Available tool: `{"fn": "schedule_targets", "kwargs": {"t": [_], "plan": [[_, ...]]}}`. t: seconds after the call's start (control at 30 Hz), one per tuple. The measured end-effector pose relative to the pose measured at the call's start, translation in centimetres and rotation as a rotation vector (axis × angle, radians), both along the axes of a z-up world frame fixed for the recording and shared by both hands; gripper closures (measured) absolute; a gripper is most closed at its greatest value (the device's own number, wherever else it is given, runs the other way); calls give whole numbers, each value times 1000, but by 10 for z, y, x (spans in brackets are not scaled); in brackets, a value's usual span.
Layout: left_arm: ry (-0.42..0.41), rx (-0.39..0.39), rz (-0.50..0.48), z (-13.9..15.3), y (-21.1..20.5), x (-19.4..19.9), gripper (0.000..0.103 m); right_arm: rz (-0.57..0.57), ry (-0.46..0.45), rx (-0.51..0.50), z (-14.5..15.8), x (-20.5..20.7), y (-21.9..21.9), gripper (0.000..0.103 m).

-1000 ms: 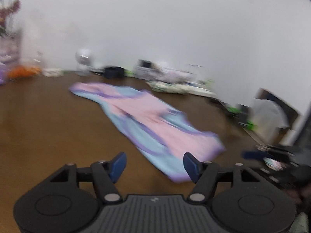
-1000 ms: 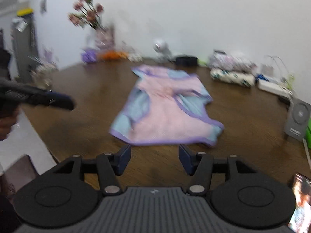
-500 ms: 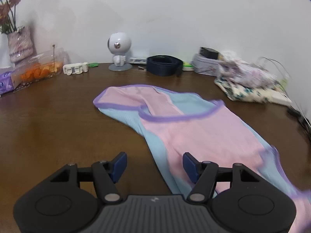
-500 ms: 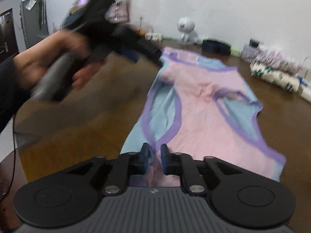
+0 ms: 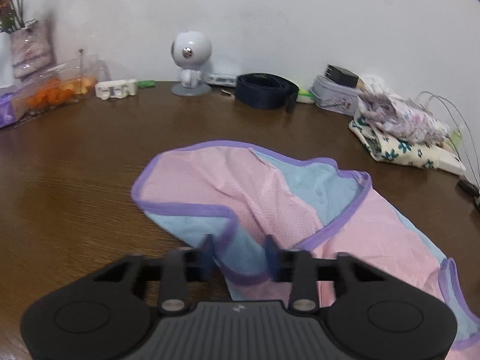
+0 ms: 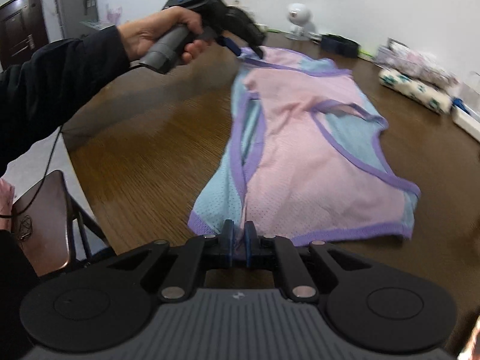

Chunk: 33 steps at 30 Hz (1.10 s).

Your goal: Fold clothes

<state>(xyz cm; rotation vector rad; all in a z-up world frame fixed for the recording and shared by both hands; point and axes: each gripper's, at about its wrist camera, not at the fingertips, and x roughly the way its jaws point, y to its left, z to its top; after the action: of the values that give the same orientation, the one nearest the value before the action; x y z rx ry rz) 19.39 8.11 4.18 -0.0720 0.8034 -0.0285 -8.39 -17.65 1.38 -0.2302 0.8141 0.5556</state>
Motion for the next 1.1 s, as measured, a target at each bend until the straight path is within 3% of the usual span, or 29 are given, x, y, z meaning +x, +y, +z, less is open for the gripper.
{"fn": "schedule_targets", "kwargs": {"t": [0.03, 0.27, 0.37, 0.47, 0.53, 0.63, 0.73, 0.8, 0.87, 0.9, 0.93, 0.97, 1.1], "plan": [[7, 12, 11, -2, 0, 1, 99, -18, -1, 0, 0, -1, -4, 96], [9, -39, 109, -7, 32, -27, 103, -116, -26, -43, 3, -7, -19, 95], [6, -96, 142, -4, 49, -73, 103, -192, -37, -67, 3, -6, -29, 95], [-1, -181, 169, 0, 60, -140, 103, -252, -49, -87, 2, -6, -37, 95], [-8, -193, 196, 2, 61, -186, 103, -278, -52, -98, 1, -6, -42, 95], [-4, -203, 204, 4, 54, -238, 102, -300, -47, -129, 2, -3, -45, 95], [-19, -158, 241, 7, 59, -266, 98, -284, -36, -122, 10, -3, -47, 94], [-49, -113, 282, 13, 66, -274, 96, -267, -67, -85, 23, -2, -45, 87], [-97, -88, 268, 24, 69, -277, 90, -239, -118, -56, 37, 6, -33, 76], [-130, -79, 210, 28, 63, -278, 85, -217, -141, -39, 43, 12, -26, 71], [-163, -71, 151, 31, 58, -278, 72, -188, -162, -15, 49, 21, -14, 66], [-174, -76, 92, 29, 53, -276, 66, -158, -175, 13, 53, 34, 0, 66], [-123, -121, -100, 8, 31, -257, 66, -41, -149, 104, 57, 113, 73, 66]]}}
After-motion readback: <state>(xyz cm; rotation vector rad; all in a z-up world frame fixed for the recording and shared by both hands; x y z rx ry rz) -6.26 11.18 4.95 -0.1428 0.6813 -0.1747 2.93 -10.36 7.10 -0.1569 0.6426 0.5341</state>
